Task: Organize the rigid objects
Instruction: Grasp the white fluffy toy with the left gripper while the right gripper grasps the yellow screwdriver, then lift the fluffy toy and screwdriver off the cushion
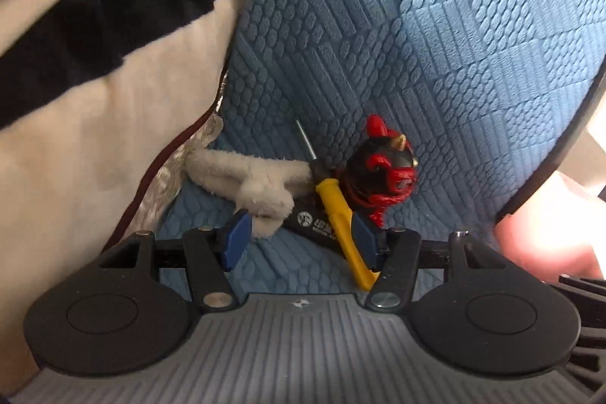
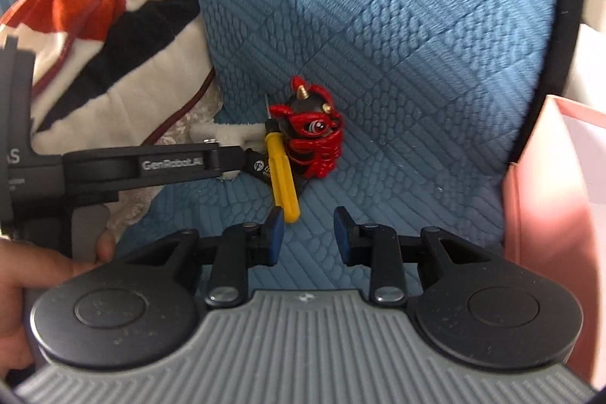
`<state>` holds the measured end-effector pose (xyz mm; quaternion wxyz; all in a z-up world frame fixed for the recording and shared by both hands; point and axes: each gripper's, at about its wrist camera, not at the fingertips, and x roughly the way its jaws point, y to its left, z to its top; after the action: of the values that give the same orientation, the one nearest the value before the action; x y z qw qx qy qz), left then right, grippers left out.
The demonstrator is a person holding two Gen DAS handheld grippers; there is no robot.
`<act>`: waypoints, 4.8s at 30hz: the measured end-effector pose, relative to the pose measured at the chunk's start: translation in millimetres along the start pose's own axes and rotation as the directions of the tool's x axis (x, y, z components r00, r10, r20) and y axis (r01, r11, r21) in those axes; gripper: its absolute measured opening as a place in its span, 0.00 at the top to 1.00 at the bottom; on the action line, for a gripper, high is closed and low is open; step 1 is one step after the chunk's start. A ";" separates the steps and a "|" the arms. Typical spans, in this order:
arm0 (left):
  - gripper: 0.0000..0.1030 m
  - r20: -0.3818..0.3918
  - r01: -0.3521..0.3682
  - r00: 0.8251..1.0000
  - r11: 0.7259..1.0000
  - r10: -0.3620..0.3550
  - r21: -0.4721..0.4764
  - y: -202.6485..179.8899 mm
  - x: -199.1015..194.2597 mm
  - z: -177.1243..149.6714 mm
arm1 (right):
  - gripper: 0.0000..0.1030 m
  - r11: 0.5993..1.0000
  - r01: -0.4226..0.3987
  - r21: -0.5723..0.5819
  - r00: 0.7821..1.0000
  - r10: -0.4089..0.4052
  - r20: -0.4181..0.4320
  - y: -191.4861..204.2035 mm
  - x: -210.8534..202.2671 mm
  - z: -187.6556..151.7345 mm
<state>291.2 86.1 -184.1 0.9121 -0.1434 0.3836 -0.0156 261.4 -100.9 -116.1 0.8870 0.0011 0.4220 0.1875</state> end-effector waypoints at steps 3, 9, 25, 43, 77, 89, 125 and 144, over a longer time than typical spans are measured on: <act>0.38 -0.002 -0.012 1.000 1.000 0.012 0.026 -0.1 11.6 5.3 | 0.69 1.000 -0.008 -0.012 1.000 0.008 -0.009 4.5 16.8 4.0; 0.38 -0.009 -0.023 1.000 0.999 0.023 0.045 5.7 25.8 10.3 | 0.69 1.000 -0.027 -0.012 0.999 0.027 -0.024 13.8 45.2 10.5; 0.48 -0.045 -0.064 0.997 0.996 0.067 0.061 13.9 65.5 20.3 | 0.68 0.997 -0.034 -0.070 0.998 0.030 -0.055 27.8 89.9 10.8; 0.65 -0.048 -0.081 0.995 0.993 0.085 0.084 9.1 55.9 16.8 | 0.79 0.995 0.002 -0.097 0.995 -0.011 -0.095 19.3 54.6 -9.5; 0.65 -0.046 0.013 0.999 0.989 -0.006 0.149 -74.7 -102.8 -116.0 | 0.78 0.994 0.087 -0.064 0.981 -0.097 -0.169 12.2 -71.8 -106.3; 0.65 -0.029 -0.011 1.000 0.995 0.014 0.096 -72.7 -104.2 -112.4 | 0.57 0.994 0.110 0.016 0.984 -0.106 -0.145 3.0 -58.2 -108.1; 0.65 -0.057 0.029 0.998 0.999 -0.027 0.036 -63.0 -88.8 -98.3 | 0.81 0.991 0.128 0.027 0.986 -0.125 -0.114 0.8 -50.5 -91.4; 0.65 0.032 0.117 0.992 0.992 -0.119 0.048 -94.9 -125.1 -88.7 | 0.81 0.994 0.065 0.084 0.998 -0.065 -0.005 -24.4 -119.6 -62.1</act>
<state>148.3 -9.6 -130.0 0.9192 -0.1452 0.3581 -0.0759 154.4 -173.2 -70.5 0.8914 0.0245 0.4302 0.1407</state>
